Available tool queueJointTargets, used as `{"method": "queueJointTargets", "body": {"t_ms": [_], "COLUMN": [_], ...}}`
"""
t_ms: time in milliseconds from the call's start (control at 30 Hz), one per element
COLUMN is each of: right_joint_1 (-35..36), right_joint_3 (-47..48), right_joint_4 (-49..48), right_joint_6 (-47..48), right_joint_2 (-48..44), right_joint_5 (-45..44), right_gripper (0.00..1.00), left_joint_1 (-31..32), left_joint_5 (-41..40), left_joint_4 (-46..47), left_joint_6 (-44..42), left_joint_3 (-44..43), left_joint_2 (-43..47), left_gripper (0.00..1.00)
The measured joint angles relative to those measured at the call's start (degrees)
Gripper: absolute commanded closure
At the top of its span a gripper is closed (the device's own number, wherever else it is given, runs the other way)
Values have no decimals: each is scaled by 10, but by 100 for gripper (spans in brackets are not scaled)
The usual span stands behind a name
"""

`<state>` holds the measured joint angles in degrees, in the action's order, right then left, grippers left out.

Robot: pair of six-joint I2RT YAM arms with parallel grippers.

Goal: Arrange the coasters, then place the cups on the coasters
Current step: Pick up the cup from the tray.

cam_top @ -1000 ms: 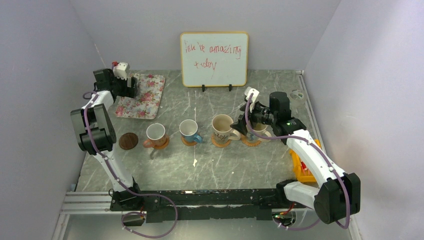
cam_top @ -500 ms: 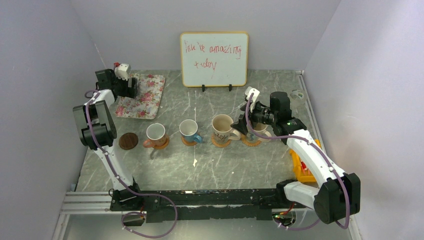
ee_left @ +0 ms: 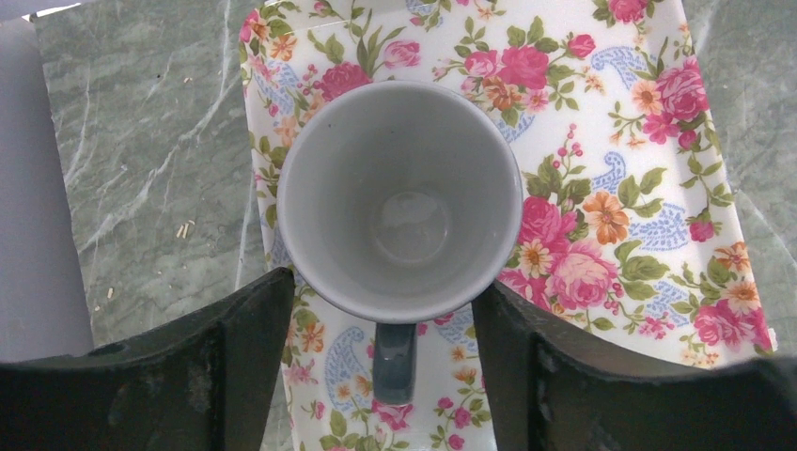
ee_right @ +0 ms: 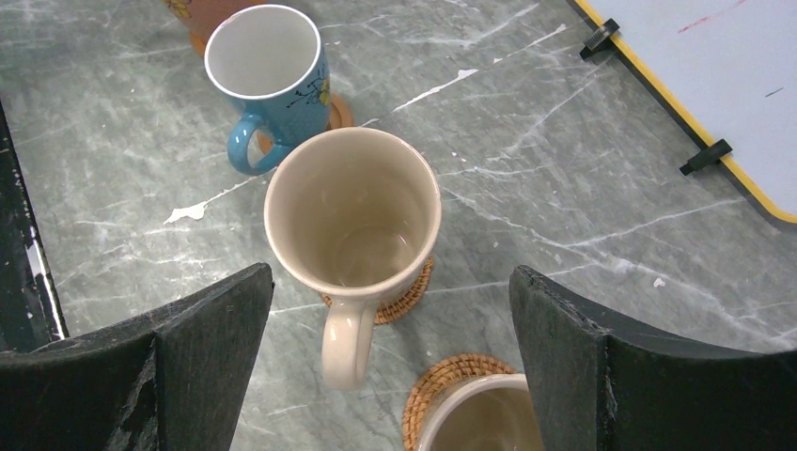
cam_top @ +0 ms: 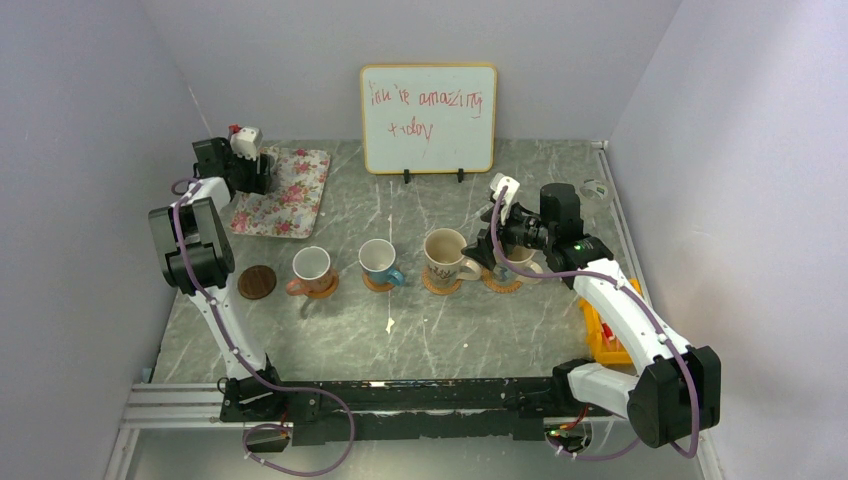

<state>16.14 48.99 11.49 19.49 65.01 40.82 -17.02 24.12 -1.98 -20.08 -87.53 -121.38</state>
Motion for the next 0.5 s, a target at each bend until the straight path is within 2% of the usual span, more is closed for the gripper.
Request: {"method": "queueJointTargets", "body": {"t_ms": [300,500], "right_joint_1": [0,0], "right_joint_3": [0,0], "right_joint_4": [0,0], "right_joint_6": [0,0], "right_joint_2": [0,0], "right_joint_5": [0,0], "right_gripper": [0,0], "left_joint_1": [-1,-5], "left_joint_5": [1,6], "left_joint_4": [-5,-11], "left_joint_6": [0,-3], "left_joint_3": [-3,-3], "left_joint_2": [-1,-1], "left_gripper": [42,37]}}
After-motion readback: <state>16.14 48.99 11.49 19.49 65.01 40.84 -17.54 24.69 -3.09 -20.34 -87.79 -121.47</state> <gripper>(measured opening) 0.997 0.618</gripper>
